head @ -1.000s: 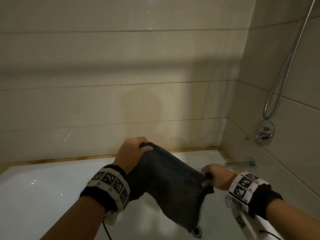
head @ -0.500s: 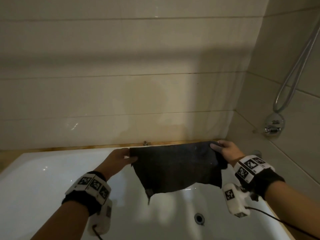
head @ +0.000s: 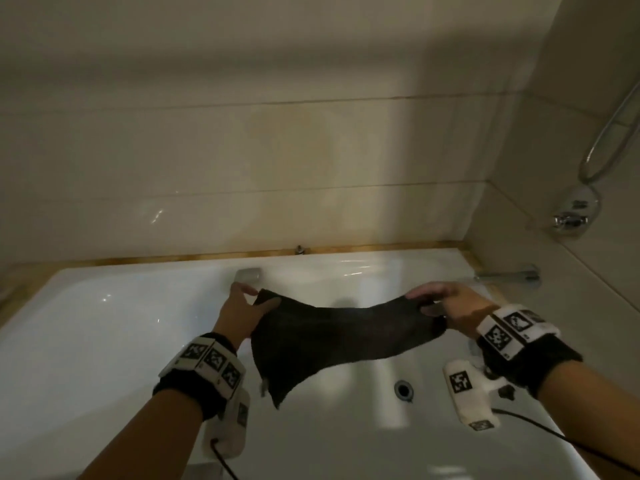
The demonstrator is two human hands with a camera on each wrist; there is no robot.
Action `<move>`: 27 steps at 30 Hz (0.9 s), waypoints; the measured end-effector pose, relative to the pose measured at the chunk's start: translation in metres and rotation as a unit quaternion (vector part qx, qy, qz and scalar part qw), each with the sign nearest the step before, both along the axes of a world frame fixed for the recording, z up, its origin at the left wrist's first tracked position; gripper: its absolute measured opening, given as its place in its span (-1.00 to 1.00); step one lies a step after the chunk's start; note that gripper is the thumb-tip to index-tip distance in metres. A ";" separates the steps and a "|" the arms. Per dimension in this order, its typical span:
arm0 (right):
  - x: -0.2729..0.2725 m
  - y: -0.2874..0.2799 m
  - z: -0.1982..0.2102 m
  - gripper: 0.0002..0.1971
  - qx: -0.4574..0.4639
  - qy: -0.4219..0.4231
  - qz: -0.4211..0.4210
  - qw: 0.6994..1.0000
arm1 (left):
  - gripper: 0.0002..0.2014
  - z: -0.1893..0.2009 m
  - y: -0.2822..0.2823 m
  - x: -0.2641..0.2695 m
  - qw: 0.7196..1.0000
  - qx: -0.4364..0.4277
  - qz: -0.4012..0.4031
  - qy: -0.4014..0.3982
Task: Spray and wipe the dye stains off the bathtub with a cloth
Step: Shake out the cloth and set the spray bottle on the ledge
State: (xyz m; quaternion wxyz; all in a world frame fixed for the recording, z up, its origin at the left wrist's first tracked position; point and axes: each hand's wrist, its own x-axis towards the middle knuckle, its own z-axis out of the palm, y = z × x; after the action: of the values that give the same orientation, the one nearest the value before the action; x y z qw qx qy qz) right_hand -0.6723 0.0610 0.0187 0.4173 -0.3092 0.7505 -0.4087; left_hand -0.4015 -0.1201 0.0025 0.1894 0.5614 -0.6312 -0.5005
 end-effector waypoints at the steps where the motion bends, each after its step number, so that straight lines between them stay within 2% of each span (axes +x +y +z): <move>1: 0.004 -0.001 -0.004 -0.73 0.015 0.044 0.018 0.999 | -0.51 -0.002 0.002 0.002 1.000 0.014 -0.015 0.003; 3: 0.008 -0.003 -0.010 -0.75 0.056 0.092 0.058 0.992 | -0.38 -0.008 0.005 0.003 0.999 0.005 -0.041 -0.024; 6: 0.015 -0.005 -0.017 -0.55 0.141 0.184 0.146 0.962 | -0.33 -0.016 0.011 0.007 0.998 -0.010 -0.008 -0.066; 9: 0.025 -0.005 -0.036 -0.44 0.179 0.346 0.235 0.890 | -0.57 -0.021 0.013 0.016 0.995 -0.040 0.002 -0.092; 10: 0.029 -0.003 -0.042 -0.47 0.177 0.386 0.240 0.873 | -0.69 -0.021 0.015 0.019 0.993 -0.057 -0.016 -0.098; 12: 0.035 0.003 -0.050 -0.62 0.162 0.428 0.229 0.859 | -0.82 -0.019 0.024 0.022 0.993 -0.047 -0.072 -0.085; 14: 0.038 0.007 -0.050 -0.71 0.132 0.444 0.211 0.861 | -0.80 -0.017 0.035 0.024 0.979 -0.038 -0.159 -0.124; 15: 0.039 0.010 -0.048 -0.73 0.122 0.446 0.203 0.863 | -0.72 -0.018 0.039 0.025 0.959 -0.059 -0.205 -0.185; 17: 0.039 0.014 -0.042 -0.74 0.116 0.447 0.192 0.866 | -0.53 -0.024 0.046 0.027 0.902 -0.133 -0.262 -0.317; 18: 0.038 0.015 -0.038 -0.75 0.116 0.444 0.183 0.870 | -0.52 -0.027 0.050 0.028 0.879 -0.173 -0.273 -0.351; 19: 0.037 0.016 -0.034 -0.76 0.113 0.440 0.175 0.873 | -0.59 -0.029 0.054 0.029 0.869 -0.210 -0.269 -0.359; 21: 0.037 0.016 -0.025 -0.79 0.101 0.424 0.160 0.886 | -0.76 -0.026 0.062 0.031 0.879 -0.247 -0.238 -0.333; 24: 0.038 0.021 -0.009 -0.81 0.105 0.382 0.136 0.908 | -0.83 -0.021 0.065 0.038 0.898 -0.253 -0.216 -0.288; 27: 0.032 0.034 0.000 -0.91 0.063 0.300 0.070 0.949 | -0.90 -0.012 0.070 0.046 0.939 -0.219 -0.188 -0.189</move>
State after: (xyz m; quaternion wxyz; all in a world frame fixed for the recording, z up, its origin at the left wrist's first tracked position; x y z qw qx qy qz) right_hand -0.6403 0.0946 0.0190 0.2193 -0.4425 0.8416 -0.2184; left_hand -0.3554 -0.0505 -0.0091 0.0880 0.4615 -0.8433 -0.2608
